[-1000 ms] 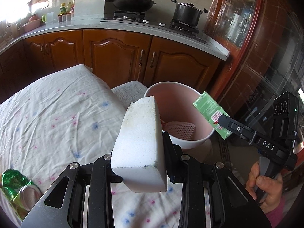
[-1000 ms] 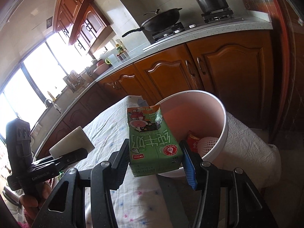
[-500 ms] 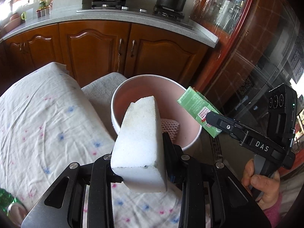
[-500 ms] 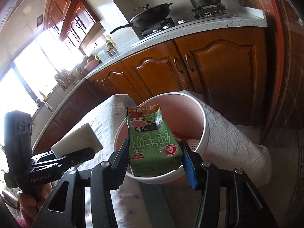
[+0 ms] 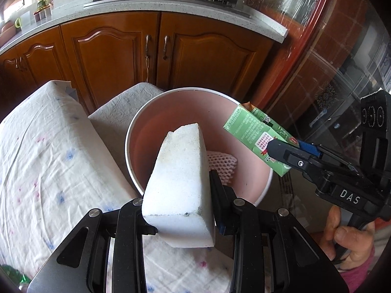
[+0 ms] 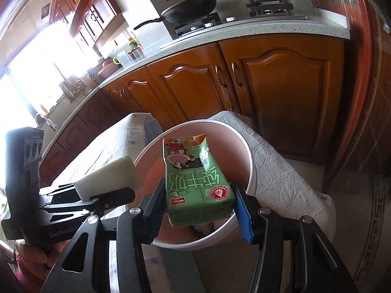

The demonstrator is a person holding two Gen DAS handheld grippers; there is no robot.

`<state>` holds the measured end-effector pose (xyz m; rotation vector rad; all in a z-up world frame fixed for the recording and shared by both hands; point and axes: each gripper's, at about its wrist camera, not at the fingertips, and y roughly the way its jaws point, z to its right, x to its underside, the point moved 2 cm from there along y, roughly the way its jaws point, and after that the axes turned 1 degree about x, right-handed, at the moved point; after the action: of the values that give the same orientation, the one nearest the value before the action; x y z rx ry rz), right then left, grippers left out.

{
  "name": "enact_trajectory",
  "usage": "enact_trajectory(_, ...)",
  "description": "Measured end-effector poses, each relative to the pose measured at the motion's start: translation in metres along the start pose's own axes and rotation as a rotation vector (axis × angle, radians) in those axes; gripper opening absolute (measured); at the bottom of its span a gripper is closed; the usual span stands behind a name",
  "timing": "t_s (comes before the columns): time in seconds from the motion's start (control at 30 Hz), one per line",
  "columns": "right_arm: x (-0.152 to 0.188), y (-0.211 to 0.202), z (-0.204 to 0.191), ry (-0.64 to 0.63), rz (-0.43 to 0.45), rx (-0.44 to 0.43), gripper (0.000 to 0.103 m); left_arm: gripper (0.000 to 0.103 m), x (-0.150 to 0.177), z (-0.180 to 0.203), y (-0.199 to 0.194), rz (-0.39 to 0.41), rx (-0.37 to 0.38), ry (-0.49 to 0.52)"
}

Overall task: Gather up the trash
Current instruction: 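Carry the green carton and the foam piece over the pink bucket, then open the right gripper over the bucket while the left gripper releases the foam piece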

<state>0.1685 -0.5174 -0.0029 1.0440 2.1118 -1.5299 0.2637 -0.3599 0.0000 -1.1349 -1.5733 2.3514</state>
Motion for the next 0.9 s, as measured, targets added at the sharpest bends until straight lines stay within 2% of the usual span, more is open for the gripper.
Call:
enact_trajectory(0.43,-0.001,0.014,0.006,-0.007,-0.053,0.011,0.052,0.033,-0.002,-0.005,0.023,-0.051,-0.025,0.007)
enact_trajectory(0.57,-0.002,0.018,0.008,0.014,-0.068,0.006,0.054,0.041,-0.003,-0.003,0.029,-0.066,-0.032,0.012)
enact_trajectory(0.63,-0.003,0.019,0.011,0.027,-0.068,0.005,0.055,0.049,-0.003,-0.002,0.032,-0.076,-0.034,0.016)
enact_trajectory(0.67,-0.002,0.019,0.012,0.032,-0.065,0.002,0.056,0.057,-0.002,-0.002,0.033,-0.079,-0.036,0.014)
enact_trajectory(0.7,-0.002,0.018,0.013,0.037,-0.061,-0.001,0.056,0.059,-0.001,-0.001,0.033,-0.076,-0.038,0.014)
enact_trajectory(0.9,0.002,0.008,0.020,0.074,-0.026,-0.027,0.058,0.060,0.005,-0.006,0.022,-0.043,-0.042,-0.007)
